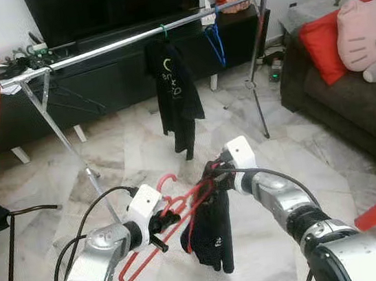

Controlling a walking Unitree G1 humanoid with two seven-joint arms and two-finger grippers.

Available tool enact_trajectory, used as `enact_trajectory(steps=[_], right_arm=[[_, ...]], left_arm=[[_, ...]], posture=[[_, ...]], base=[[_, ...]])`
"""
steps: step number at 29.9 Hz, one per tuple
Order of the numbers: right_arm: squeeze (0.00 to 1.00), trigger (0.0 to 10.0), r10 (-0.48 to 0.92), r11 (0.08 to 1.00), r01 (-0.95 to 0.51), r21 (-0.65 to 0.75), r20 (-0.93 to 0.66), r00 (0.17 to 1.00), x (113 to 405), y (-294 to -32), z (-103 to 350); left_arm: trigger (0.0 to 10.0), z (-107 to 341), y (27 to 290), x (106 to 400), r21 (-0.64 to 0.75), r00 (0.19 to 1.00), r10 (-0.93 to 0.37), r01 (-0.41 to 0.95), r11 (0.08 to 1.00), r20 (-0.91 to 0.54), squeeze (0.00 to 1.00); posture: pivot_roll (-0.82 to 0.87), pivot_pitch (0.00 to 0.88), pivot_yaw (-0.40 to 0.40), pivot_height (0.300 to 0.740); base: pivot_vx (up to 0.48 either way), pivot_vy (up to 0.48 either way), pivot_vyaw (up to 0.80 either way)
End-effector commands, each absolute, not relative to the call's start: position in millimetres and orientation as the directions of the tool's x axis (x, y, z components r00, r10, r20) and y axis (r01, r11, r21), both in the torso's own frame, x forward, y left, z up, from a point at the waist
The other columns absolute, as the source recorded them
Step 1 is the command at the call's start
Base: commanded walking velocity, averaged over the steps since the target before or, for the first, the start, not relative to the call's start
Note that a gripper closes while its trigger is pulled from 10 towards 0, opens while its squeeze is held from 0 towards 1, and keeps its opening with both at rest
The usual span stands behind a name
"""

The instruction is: Hang hanger

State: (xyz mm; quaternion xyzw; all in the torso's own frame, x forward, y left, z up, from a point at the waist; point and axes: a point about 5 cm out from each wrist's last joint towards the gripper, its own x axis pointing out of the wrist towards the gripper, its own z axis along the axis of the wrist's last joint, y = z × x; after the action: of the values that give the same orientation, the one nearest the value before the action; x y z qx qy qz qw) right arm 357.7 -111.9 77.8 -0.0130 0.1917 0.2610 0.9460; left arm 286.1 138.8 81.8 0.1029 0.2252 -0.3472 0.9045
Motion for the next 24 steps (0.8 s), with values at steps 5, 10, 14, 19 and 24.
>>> enact_trajectory(steps=[5,10,14,19,24], right_arm=[[0.0,10.0,0.522,0.852,-0.509,0.122,-0.275,0.807,357.8,-113.4,87.4],[0.0,10.0,0.575,0.813,-0.577,0.078,-0.255,0.777,353.1,-114.3,87.6],[0.0,10.0,0.609,0.783,-0.621,0.028,-0.239,0.756,353.2,-116.4,93.0],[0.0,10.0,0.62,0.756,-0.653,-0.043,-0.273,0.736,356.6,-125.3,98.0],[0.0,10.0,0.619,0.761,-0.648,-0.035,-0.263,0.74,357.5,-127.2,99.8]], left_arm=[[10.0,85.9,138.9,289.4,0.032,0.674,-0.586,0.668,0.744,-0.451,0.0],[10.0,86.3,133.5,285.3,-0.008,0.633,-0.637,0.707,0.708,-0.44,0.0],[10.0,88.4,132.1,281.9,-0.04,0.608,-0.67,0.727,0.685,-0.426,0.0],[10.0,89.3,134.4,280.7,-0.058,0.605,-0.682,0.729,0.682,-0.412,0.0],[10.0,88.2,135.6,282.8,-0.045,0.62,-0.663,0.715,0.697,-0.42,0.0]], posture=[[0.03,0.0,-0.038,0.74],[0.02,0.0,-0.038,0.74],[0.02,0.0,-0.037,0.74],[0.02,0.0,-0.041,0.74],[0.02,0.0,-0.042,0.74]], base=[[0.0,0.0,0.0],[0.0,0.0,0.0],[0.0,0.0,0.0],[0.0,0.0,0.0],[0.0,0.0,0.0]])
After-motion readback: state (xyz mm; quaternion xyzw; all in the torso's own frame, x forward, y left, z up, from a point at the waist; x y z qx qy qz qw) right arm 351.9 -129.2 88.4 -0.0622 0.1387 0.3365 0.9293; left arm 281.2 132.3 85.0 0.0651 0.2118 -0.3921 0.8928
